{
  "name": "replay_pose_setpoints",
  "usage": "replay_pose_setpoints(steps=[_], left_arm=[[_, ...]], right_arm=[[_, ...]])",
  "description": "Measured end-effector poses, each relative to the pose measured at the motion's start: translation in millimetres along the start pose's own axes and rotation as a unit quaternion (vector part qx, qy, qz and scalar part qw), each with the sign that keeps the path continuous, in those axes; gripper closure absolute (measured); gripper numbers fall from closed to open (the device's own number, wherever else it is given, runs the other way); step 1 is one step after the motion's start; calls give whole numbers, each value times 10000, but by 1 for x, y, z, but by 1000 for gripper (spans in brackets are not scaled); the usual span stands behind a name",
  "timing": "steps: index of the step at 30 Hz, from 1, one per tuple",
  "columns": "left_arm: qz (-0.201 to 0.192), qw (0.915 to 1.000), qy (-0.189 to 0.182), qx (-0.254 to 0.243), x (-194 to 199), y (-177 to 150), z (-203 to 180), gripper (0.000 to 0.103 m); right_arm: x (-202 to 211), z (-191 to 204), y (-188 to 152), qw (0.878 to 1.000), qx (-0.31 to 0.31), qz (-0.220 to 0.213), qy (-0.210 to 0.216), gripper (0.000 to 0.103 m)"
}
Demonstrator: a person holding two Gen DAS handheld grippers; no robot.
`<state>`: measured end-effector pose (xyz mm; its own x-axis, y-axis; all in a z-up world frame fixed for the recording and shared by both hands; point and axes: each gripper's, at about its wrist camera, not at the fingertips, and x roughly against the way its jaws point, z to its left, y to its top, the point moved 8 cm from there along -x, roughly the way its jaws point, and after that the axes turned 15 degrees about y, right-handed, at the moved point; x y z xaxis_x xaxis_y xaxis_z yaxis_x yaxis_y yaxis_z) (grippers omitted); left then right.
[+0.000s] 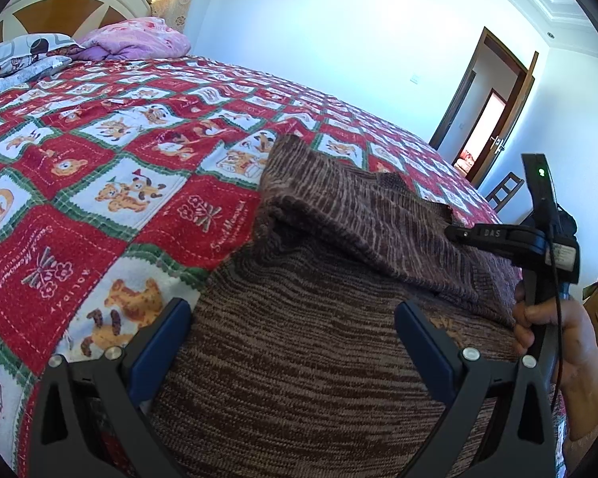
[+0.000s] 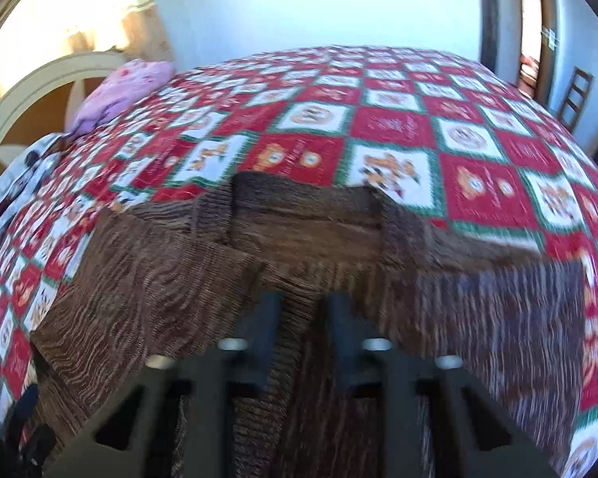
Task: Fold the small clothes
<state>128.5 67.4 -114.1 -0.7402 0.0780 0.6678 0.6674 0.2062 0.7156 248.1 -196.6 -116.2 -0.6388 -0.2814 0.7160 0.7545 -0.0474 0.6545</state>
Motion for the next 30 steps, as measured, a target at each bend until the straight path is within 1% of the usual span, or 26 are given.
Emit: replay_pose_setpoints(steps=[3,4,6,9,10,11,12,13,14,15,19,21,23,24,25,26,27,28,29,30], left_arm=[[2,10000,-6,6,0,0,0,0],[1,10000,-12,9,0,0,0,0],[-3,10000,-11,9,0,0,0,0],[-3,10000,-8,6,0,0,0,0],[-3,10000,-9,6,0,0,0,0],[-3,10000,-11,8,0,0,0,0],[-2,10000,-12,9,0,0,0,0],[-4,10000,-10,6,0,0,-1,0],[-7,10000,-14,8,0,0,0,0],[-2,10000,-10,6,0,0,0,0],[-4,10000,-6,0,0,0,0,0],[4,10000,4,-11,0,0,0,0],[12,10000,-12,1,-1,0,-1,0],[19,10000,-28,11,-1,0,0,0],[28,10000,-50,27,-1,0,0,0],[44,9999,-86,55,-1,1,1,0],[61,9999,-104,68,-1,1,1,0],[89,9999,-118,70,-2,2,2,0],[155,9998,-115,29,-3,2,1,0],[221,9997,-102,-32,-3,2,1,0]], right_arm=[[2,-15,13,9985,89,-227,-491,100],[3,-20,15,9982,36,-263,-533,100],[10,-22,18,9989,-155,-385,-230,99],[30,-6,15,9980,-116,-614,-9,99],[32,3,12,9979,-69,-624,170,99],[30,15,5,9976,-10,-537,442,99],[22,22,0,9978,32,-388,544,99],[9,27,-10,9986,108,-57,507,99],[-3,26,-15,9993,173,180,281,99],[-9,24,-14,9995,282,131,115,99],[-28,3,12,9990,214,75,-397,100],[-35,-1,17,9989,155,55,-435,99],[-31,2,16,9987,221,88,-455,99],[-22,5,14,9985,228,120,-477,99],[-7,7,11,9981,197,47,-575,99],[15,14,8,9980,170,-188,-574,98],[36,22,3,9983,183,-423,-368,97],[52,33,-5,9981,209,-560,-131,90],[67,43,-18,9981,214,-577,94,65],[75,51,-33,9985,208,-442,253,33]])
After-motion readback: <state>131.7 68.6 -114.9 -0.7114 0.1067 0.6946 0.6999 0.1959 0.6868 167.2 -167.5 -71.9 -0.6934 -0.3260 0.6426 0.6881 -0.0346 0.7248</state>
